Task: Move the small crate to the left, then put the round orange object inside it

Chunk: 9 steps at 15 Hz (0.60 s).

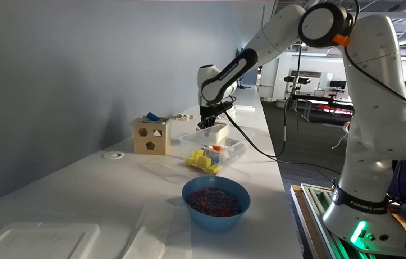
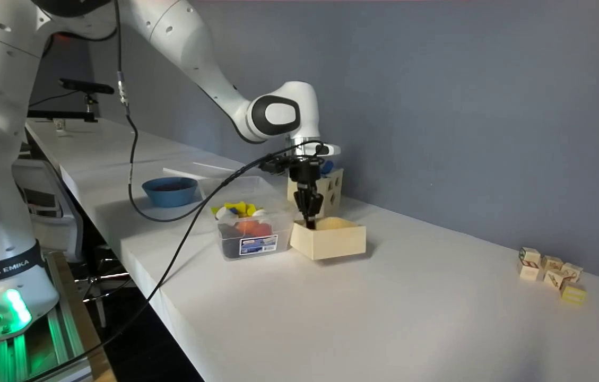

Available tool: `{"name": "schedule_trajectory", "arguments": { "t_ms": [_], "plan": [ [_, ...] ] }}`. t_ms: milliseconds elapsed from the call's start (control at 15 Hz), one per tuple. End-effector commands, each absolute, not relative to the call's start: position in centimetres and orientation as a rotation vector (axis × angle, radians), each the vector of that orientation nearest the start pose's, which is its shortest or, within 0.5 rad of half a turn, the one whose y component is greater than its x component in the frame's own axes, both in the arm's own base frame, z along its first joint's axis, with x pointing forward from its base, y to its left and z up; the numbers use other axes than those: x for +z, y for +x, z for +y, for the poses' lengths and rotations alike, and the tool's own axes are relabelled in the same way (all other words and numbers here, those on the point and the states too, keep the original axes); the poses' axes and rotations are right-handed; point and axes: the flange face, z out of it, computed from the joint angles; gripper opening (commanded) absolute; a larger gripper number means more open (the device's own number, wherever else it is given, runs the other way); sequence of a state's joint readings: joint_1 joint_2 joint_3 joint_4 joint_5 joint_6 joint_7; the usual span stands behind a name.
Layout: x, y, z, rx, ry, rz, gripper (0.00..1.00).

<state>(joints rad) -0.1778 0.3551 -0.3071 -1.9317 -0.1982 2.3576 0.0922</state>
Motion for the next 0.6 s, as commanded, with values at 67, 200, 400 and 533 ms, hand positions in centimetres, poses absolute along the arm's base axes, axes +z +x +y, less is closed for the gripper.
{"name": "schedule_trajectory", "arguments": {
  "t_ms": [67, 200, 400, 533],
  "plan": [
    [36.1, 52.4, -31.6, -0.103, -3.339, 1.129, 0.02],
    [39.5, 52.1, -31.7, -0.224, -3.333, 1.308, 0.02],
    [45.4, 52.6, -29.5, -0.48, -3.362, 1.464, 0.02],
    [49.8, 53.4, -26.6, -0.718, -3.411, 1.429, 0.02]
  ]
}}
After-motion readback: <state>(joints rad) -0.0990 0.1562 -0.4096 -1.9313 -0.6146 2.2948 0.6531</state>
